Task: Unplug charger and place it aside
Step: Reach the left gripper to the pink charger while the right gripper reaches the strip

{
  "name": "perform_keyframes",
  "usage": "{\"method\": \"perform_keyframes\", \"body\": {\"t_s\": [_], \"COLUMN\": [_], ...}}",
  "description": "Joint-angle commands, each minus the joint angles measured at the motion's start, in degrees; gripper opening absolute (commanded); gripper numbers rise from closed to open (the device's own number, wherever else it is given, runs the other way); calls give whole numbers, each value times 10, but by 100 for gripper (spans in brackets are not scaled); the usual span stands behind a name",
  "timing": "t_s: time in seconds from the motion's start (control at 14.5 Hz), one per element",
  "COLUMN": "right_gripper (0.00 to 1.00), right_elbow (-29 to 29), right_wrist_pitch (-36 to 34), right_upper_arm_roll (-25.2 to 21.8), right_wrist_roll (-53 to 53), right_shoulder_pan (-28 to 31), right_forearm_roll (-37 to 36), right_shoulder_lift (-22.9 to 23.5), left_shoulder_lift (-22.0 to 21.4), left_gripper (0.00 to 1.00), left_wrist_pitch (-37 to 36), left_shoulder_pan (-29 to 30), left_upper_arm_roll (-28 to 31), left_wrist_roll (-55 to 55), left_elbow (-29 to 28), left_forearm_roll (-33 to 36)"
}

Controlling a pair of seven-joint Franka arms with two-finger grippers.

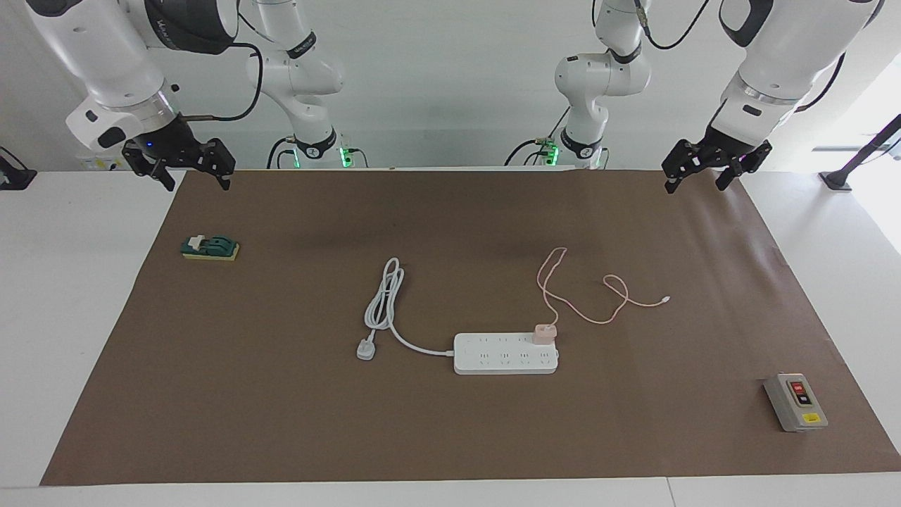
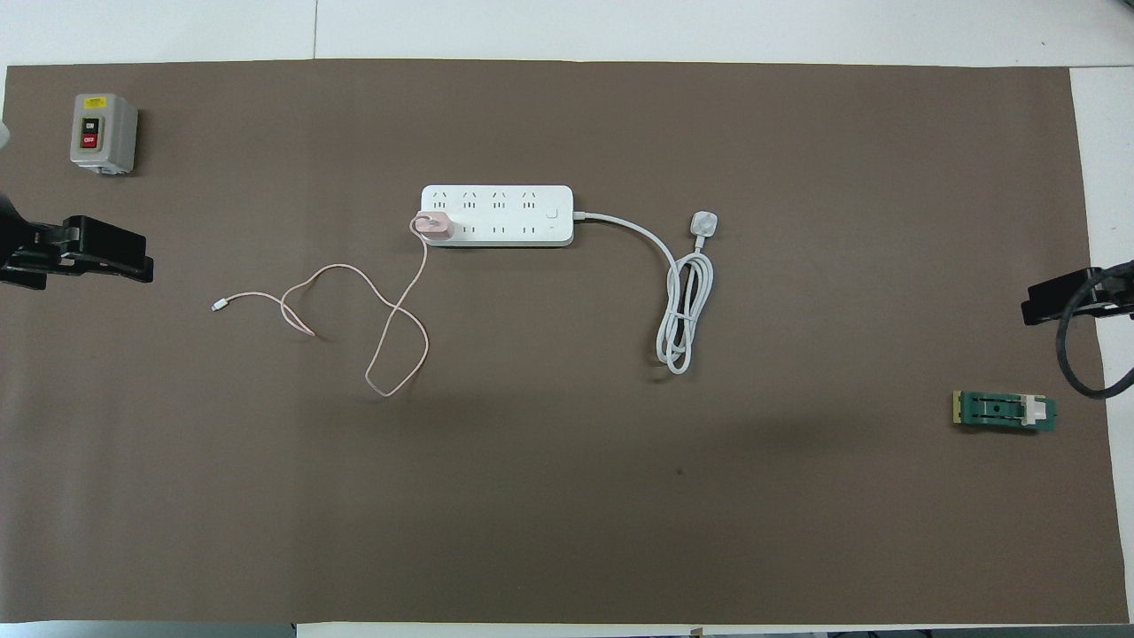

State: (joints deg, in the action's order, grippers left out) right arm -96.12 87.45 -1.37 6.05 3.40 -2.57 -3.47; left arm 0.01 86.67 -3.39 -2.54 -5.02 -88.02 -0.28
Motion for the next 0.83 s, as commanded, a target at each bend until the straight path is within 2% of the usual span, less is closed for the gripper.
{"method": "perform_keyframes", "body": {"t_s": [0.0,0.34,0.48,0.62,0.76], "right_gripper": [100,100,100,100,100], "right_elbow": [-3,-3,-9,-12,-20], "right_wrist_pitch": [-6,-6,-8,-2,12], "right_upper_arm_roll": [6,5,4,4,6], "right_wrist_roll": [4,1,5,1,-26], "right_shoulder_pan": [11,11,12,10,5], "right_forearm_roll": [13,12,12,12,13], "right_shoulder_lift": [-8,-8,-11,-14,-13], "left_shoulder_lift": [8,23,53,102,130], "left_gripper": [100,100,100,100,100], "left_wrist_pitch": [-14,5,26,29,38], "left_shoulder_pan": [-3,-10,-19,-21,-38], "left_upper_arm_roll": [1,0,0,-1,-4], "left_wrist_roll": [0,-63,-139,-220,-315], "left_elbow": [14,22,54,105,123], "left_forearm_roll": [1,3,3,2,2]}}
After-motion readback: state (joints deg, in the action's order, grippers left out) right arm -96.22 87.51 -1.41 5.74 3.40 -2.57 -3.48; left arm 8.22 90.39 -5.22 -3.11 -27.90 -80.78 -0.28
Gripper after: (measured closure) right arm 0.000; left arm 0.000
